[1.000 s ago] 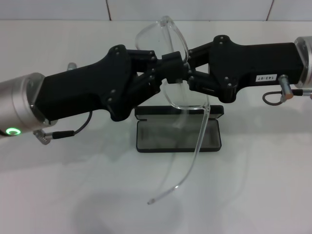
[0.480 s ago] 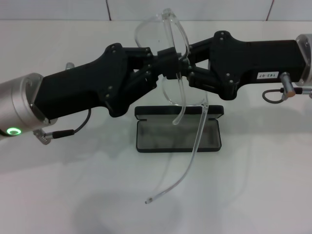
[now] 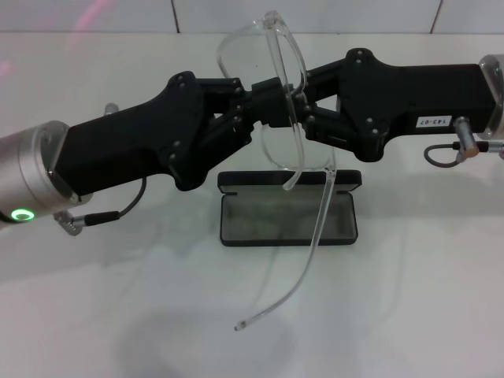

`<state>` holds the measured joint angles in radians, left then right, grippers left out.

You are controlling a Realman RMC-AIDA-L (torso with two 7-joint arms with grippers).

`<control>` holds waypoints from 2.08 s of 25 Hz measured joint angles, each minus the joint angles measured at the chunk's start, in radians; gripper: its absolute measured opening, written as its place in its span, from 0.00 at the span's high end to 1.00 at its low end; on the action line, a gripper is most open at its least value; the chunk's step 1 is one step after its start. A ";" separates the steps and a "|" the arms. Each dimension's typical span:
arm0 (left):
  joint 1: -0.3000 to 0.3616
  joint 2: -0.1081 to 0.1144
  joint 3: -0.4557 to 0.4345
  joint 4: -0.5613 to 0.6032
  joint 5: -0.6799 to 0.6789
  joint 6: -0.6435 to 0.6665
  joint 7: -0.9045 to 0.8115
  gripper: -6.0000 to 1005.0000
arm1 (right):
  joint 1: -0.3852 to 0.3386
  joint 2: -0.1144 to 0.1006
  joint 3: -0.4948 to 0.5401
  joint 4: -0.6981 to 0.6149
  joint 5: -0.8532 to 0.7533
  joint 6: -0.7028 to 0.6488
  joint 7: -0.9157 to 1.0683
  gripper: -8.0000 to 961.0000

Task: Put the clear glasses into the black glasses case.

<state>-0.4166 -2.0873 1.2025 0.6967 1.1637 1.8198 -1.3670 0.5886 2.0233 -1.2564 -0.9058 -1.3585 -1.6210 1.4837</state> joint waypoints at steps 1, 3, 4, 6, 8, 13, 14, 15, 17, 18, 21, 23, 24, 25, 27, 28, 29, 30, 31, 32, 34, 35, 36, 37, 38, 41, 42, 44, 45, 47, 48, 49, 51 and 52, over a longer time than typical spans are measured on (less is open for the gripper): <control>0.000 0.000 0.000 0.000 0.000 0.000 0.000 0.93 | 0.000 0.000 0.000 0.000 0.000 0.000 0.000 0.83; 0.001 -0.001 0.000 -0.001 -0.001 0.000 0.000 0.93 | 0.000 0.001 0.000 0.000 0.000 0.000 0.000 0.83; 0.001 -0.001 0.000 -0.001 -0.001 0.000 0.000 0.93 | 0.000 0.001 0.000 0.000 0.000 0.000 0.000 0.83; 0.001 -0.002 0.000 -0.002 -0.001 0.000 0.001 0.94 | 0.000 0.001 0.000 0.000 0.000 0.000 0.000 0.83; 0.000 -0.002 0.000 -0.002 -0.001 0.000 0.002 0.94 | 0.000 0.001 0.000 0.002 0.000 0.003 -0.002 0.83; -0.002 -0.002 0.004 -0.002 -0.001 0.001 0.002 0.94 | 0.008 0.000 0.001 0.028 0.000 0.007 -0.013 0.83; -0.002 -0.002 0.004 -0.002 -0.001 0.001 0.002 0.94 | 0.009 0.000 0.001 0.030 0.000 0.007 -0.014 0.83; -0.002 -0.002 0.005 -0.002 -0.001 0.001 0.002 0.94 | 0.009 0.000 0.001 0.030 0.000 0.007 -0.014 0.83; -0.002 -0.002 0.004 -0.002 -0.001 0.000 0.002 0.94 | 0.010 0.000 0.000 0.030 0.000 0.004 -0.015 0.83; -0.002 -0.002 0.003 -0.002 -0.001 -0.001 0.002 0.94 | 0.011 0.001 0.000 0.030 0.000 0.002 -0.015 0.83; -0.002 -0.002 0.002 -0.003 -0.001 -0.002 0.002 0.94 | 0.016 0.001 -0.001 0.030 0.000 0.001 -0.016 0.82; -0.002 -0.002 0.002 -0.003 -0.001 -0.004 0.002 0.94 | 0.018 0.001 -0.002 0.030 0.000 0.001 -0.016 0.82; -0.002 -0.002 0.002 -0.005 -0.001 -0.005 0.002 0.94 | 0.018 0.001 -0.003 0.030 0.000 0.000 -0.016 0.82; -0.002 -0.002 0.002 -0.008 -0.001 -0.006 0.003 0.94 | 0.018 0.002 -0.003 0.030 0.000 0.000 -0.016 0.82; -0.002 -0.002 0.002 -0.014 -0.001 -0.006 0.008 0.94 | 0.018 0.002 -0.003 0.030 0.000 0.000 -0.016 0.82; -0.002 -0.002 0.002 -0.019 -0.001 -0.007 0.012 0.94 | 0.019 0.001 -0.003 0.030 0.001 0.000 -0.016 0.82; -0.002 -0.002 0.002 -0.022 -0.001 -0.007 0.014 0.94 | 0.019 0.002 -0.003 0.030 0.001 0.000 -0.016 0.82; -0.002 -0.002 0.002 -0.024 -0.001 -0.007 0.015 0.94 | 0.019 0.001 -0.003 0.030 0.001 0.000 -0.016 0.82; -0.003 -0.002 0.002 -0.028 -0.001 -0.008 0.018 0.94 | 0.019 0.001 -0.003 0.030 0.001 -0.001 -0.016 0.82; -0.003 -0.002 0.002 -0.030 -0.001 -0.008 0.019 0.94 | 0.019 0.001 -0.003 0.030 0.002 -0.002 -0.016 0.82; -0.003 -0.002 0.002 -0.032 -0.001 -0.008 0.022 0.94 | 0.019 0.002 -0.003 0.030 0.003 -0.005 -0.016 0.82; -0.003 -0.002 0.002 -0.034 -0.001 -0.008 0.023 0.94 | 0.019 0.002 -0.003 0.030 0.003 -0.006 -0.016 0.82; -0.004 -0.002 0.001 -0.036 -0.001 -0.008 0.023 0.94 | 0.019 0.002 -0.003 0.030 0.005 -0.006 -0.016 0.82; -0.004 -0.002 0.002 -0.037 -0.001 -0.008 0.024 0.94 | 0.019 0.002 -0.003 0.030 0.006 -0.006 -0.016 0.82; -0.005 -0.002 0.002 -0.039 -0.001 -0.008 0.025 0.94 | 0.019 0.002 -0.004 0.030 0.008 -0.006 -0.016 0.82; -0.005 -0.002 0.002 -0.039 -0.001 -0.007 0.026 0.94 | 0.016 0.002 -0.006 0.030 0.011 -0.005 -0.016 0.82; -0.005 -0.001 0.002 -0.039 -0.001 -0.004 0.026 0.94 | 0.013 0.001 -0.005 0.030 0.011 -0.003 -0.017 0.82; -0.005 0.001 0.001 -0.039 -0.003 0.007 0.026 0.94 | 0.010 0.000 0.003 0.034 0.012 0.000 -0.023 0.82; -0.004 0.002 0.001 -0.039 -0.007 0.017 0.026 0.94 | 0.009 -0.001 0.006 0.036 0.012 0.000 -0.025 0.82; 0.001 0.004 -0.001 -0.036 -0.019 0.037 0.026 0.94 | 0.002 -0.004 0.025 0.040 0.012 0.000 -0.030 0.82; 0.003 0.005 -0.005 -0.034 -0.024 0.046 0.026 0.94 | -0.001 -0.005 0.035 0.041 0.011 -0.001 -0.033 0.82; 0.006 0.008 -0.015 -0.033 -0.026 0.056 0.026 0.94 | -0.008 -0.006 0.052 0.041 0.011 -0.005 -0.035 0.81; 0.010 0.012 -0.043 -0.034 -0.026 0.069 0.026 0.94 | -0.013 -0.008 0.065 0.041 0.011 -0.010 -0.037 0.81; 0.014 0.014 -0.056 -0.036 -0.026 0.073 0.024 0.94 | -0.031 -0.009 0.118 0.040 0.012 -0.048 -0.037 0.81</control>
<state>-0.4029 -2.0729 1.1467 0.6610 1.1377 1.8931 -1.3429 0.5579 2.0139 -1.1384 -0.8654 -1.3469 -1.6688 1.4463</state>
